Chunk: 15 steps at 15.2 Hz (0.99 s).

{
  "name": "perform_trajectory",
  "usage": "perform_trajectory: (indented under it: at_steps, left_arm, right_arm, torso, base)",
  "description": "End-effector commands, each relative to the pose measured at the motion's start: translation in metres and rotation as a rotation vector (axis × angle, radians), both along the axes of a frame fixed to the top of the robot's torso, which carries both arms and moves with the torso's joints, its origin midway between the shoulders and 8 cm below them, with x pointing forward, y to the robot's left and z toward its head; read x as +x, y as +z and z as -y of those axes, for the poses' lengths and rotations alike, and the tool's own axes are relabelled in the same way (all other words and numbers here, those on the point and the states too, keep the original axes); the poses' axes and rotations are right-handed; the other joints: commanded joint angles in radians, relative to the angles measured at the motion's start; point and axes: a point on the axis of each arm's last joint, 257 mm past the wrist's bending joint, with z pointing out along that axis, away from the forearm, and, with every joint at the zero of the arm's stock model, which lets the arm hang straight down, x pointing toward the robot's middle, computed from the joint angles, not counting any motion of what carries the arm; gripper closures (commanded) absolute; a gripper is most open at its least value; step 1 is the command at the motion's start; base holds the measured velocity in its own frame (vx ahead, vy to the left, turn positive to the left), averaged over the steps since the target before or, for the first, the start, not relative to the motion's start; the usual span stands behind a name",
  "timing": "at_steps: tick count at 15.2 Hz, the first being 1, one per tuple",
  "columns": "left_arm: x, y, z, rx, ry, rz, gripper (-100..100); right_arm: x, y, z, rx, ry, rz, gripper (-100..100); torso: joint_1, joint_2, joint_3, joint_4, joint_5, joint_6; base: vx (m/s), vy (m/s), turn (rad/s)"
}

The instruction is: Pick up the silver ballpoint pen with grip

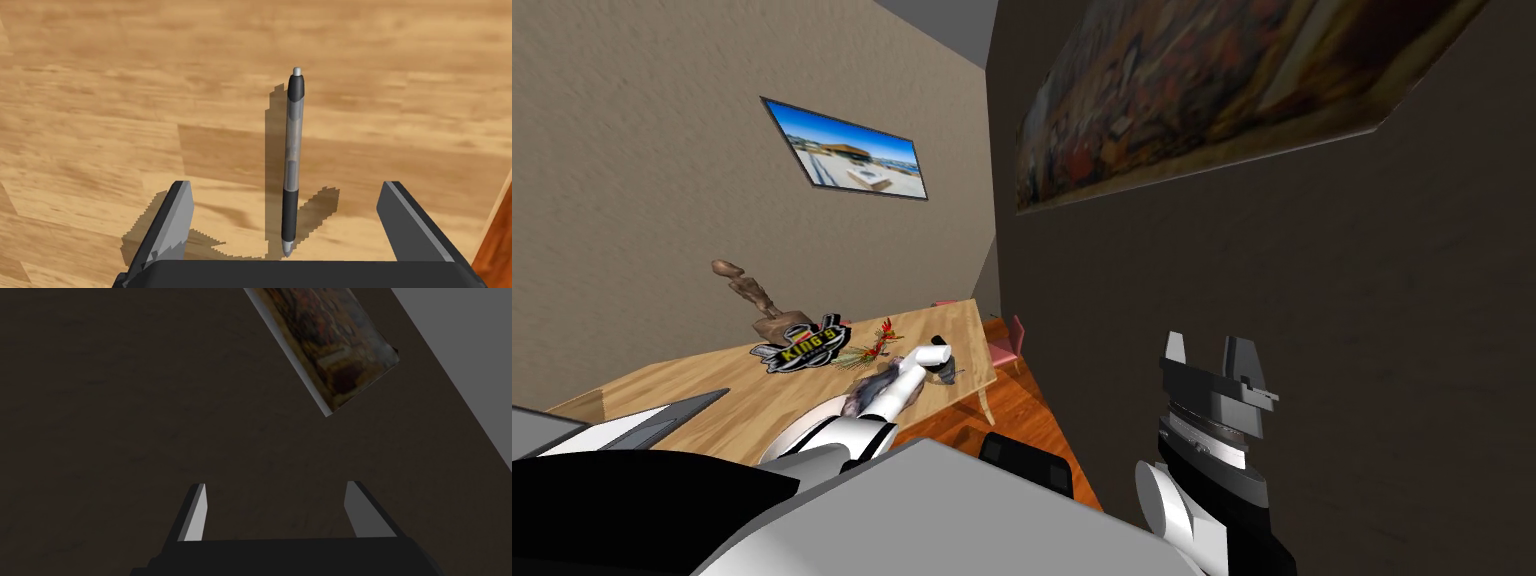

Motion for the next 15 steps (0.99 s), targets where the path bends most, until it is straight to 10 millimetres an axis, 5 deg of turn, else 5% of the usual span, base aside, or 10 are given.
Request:
perform_trajectory:
  at_steps: [1,7,8,12,15]
  left_arm:
    - [0.0,0.0,0.0,0.0,0.0,0.0,-100]
    - [-0.004,-0.018,0.01,-0.005,-0.009,-0.003,-100]
    - [-0.004,-0.019,0.01,-0.004,-0.01,-0.001,100]
    - [-0.005,-0.02,0.012,-0.007,-0.01,-0.005,100]
    - [-0.001,-0.003,0.002,-0.003,0.001,-0.005,100]
  right_arm:
    - [0.0,0.0,0.0,0.0,0.0,0.0,0]
    - [0.0,0.0,0.0,0.0,0.0,0.0,0]
    - [0.0,0.0,0.0,0.0,0.0,0.0,0]
    - [0.0,0.0,0.0,0.0,0.0,0.0,0]
    - [0.0,0.0,0.0,0.0,0.0,0.0,0]
  torso:
    - [0.0,0.0,0.0,0.0,0.0,0.0]
    - [0.005,0.0,0.0,0.0,0.001,0.0]
    - [0.005,0.0,0.0,0.0,0.001,0.0]
    - [0.007,-0.001,-0.001,0.0,0.002,0.001]
    - [0.007,0.0,0.0,0.0,0.002,0.001]
  base:
    - [0.02,-0.019,0.012]
    - [0.036,0.021,0.036]
    - [0.009,0.008,-0.001]
    - [-0.002,-0.002,0.003]
    - [-0.041,-0.022,-0.061]
